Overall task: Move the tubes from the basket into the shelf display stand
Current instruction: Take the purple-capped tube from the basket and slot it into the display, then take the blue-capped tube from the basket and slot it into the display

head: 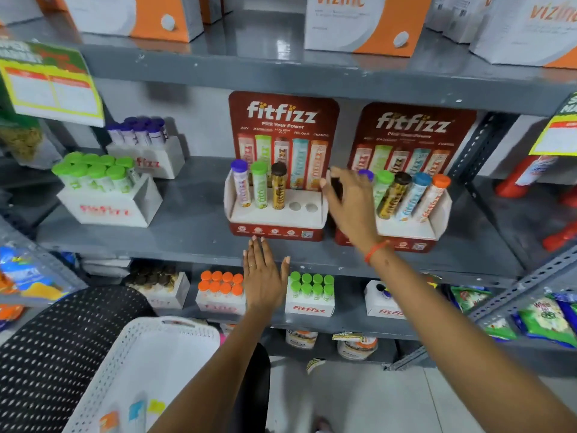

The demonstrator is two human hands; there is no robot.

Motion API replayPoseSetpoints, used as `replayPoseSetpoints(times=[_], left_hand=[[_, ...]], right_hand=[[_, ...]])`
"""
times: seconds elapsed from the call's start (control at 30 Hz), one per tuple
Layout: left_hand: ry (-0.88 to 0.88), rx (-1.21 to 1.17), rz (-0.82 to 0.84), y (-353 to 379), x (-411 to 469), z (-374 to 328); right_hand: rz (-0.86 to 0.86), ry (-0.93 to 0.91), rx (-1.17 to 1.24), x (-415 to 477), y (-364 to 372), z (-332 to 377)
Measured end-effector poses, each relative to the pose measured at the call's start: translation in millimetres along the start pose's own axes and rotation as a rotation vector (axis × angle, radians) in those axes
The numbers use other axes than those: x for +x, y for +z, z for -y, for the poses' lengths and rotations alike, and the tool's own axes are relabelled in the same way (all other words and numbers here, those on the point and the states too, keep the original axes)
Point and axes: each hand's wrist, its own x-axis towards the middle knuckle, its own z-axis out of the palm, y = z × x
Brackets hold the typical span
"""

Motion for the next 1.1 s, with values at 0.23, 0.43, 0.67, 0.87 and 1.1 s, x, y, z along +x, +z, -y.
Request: replayPoseSetpoints(times=[0.23, 0.43, 0.67, 0.87, 1.1], left_hand=[[-0.184, -0.086, -0.214, -18, -73, 88], [-0.494, -0.045, -0.225, -9, -192, 160], [-0.93, 0.012, -0.156, 8, -315, 230], [-1.037, 0.035, -0.027, 27, -350, 249], [-1.052, 0.116, 0.031, 34, -352, 250]], right_hand=[[0.288, 0.028, 0.414, -123, 122, 82], [0.737, 0.002, 0.412, -227, 199, 121], [1.227, -0.324, 0.207, -336, 271, 168], [1.345, -0.945, 0.153, -388, 299, 181], [1.266, -1.472, 0.012, -388, 306, 200]])
